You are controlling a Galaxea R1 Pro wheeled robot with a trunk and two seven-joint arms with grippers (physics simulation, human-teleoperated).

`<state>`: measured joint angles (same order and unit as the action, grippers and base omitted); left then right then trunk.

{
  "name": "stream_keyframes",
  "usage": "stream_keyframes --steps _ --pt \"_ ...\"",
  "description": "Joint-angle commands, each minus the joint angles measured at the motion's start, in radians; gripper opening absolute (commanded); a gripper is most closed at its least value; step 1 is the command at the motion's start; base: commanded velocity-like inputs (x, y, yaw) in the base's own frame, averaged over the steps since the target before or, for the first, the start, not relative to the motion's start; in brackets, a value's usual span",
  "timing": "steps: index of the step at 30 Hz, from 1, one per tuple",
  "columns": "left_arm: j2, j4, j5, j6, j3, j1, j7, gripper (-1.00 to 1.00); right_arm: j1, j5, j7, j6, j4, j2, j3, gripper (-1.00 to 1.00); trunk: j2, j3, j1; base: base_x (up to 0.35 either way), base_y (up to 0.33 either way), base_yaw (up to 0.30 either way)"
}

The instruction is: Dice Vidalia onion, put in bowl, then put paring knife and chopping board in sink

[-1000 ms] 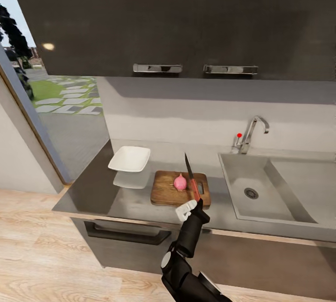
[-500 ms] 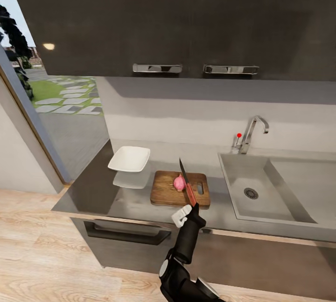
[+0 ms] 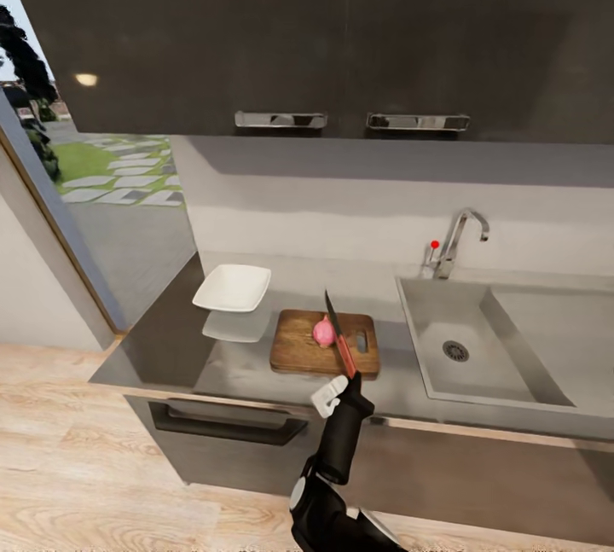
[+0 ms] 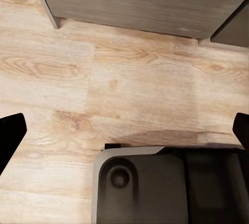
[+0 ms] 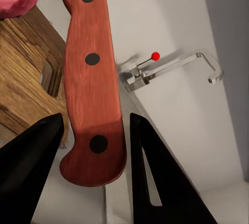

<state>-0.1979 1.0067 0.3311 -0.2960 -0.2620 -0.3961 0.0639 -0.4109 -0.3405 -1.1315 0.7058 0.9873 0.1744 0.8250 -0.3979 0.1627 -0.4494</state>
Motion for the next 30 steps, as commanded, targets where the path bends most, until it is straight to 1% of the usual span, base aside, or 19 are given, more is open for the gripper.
stream_keyframes --steps 1,6,10,16,22,24,25,26,27,28,30 --pt "-0.001 0.001 0.006 -0.003 -0.005 0.000 0.007 1.00 -0.001 -0.002 -0.002 0.007 0.000 0.000 0.004 -1.00 -0.002 0.003 -0.001 0.000 -0.009 0.000" --pt "-0.001 0.001 0.006 -0.003 -0.005 0.000 0.007 1.00 -0.001 -0.002 -0.002 0.009 -0.001 0.000 0.020 -1.00 -0.002 0.011 -0.001 0.001 -0.003 0.000" --pt "-0.001 0.001 0.006 -0.003 -0.005 0.000 0.007 1.00 -0.001 -0.002 -0.002 0.008 -0.001 0.000 0.023 -1.00 -0.002 0.018 -0.001 0.060 -0.001 0.000" --pt "-0.001 0.001 0.006 -0.003 -0.005 0.002 0.007 1.00 -0.002 -0.002 -0.002 0.009 -0.001 0.000 0.023 -1.00 -0.002 0.027 -0.001 0.176 0.000 0.000" --pt "0.000 0.002 0.006 -0.003 -0.005 0.002 0.007 1.00 -0.001 -0.004 -0.002 0.014 0.008 0.000 0.023 -1.00 -0.002 0.032 -0.001 0.029 0.000 0.000" --pt "0.000 0.005 0.006 -0.003 -0.005 0.002 0.007 1.00 -0.002 -0.005 0.000 0.029 0.011 0.000 0.024 -1.00 -0.002 0.032 -0.001 0.003 0.000 0.000" --pt "0.000 0.007 0.006 -0.003 -0.005 0.002 0.007 1.00 -0.002 -0.006 0.000 0.048 0.014 0.000 0.024 -1.00 -0.002 0.032 -0.001 0.002 0.000 0.000" --pt "0.000 0.007 0.006 -0.003 -0.005 0.002 0.007 1.00 -0.002 -0.006 0.000 0.077 0.021 0.000 0.025 -1.00 -0.002 0.032 -0.001 0.001 0.000 0.000" --pt "0.000 0.006 0.006 -0.003 -0.005 0.002 0.007 1.00 -0.002 -0.007 0.004 0.146 0.043 0.000 0.028 -1.00 -0.002 0.032 -0.001 0.000 0.000 0.000" --pt "0.000 0.006 0.006 -0.003 -0.005 0.002 0.007 1.00 -0.002 -0.007 0.011 0.176 0.058 0.000 0.029 -1.00 -0.002 0.032 -0.001 0.000 0.000 0.000" --pt "0.000 0.005 0.006 -0.003 -0.005 0.002 0.007 1.00 -0.002 -0.008 0.030 0.208 0.086 0.000 0.030 -1.00 -0.002 0.032 -0.001 0.000 0.000 0.000"
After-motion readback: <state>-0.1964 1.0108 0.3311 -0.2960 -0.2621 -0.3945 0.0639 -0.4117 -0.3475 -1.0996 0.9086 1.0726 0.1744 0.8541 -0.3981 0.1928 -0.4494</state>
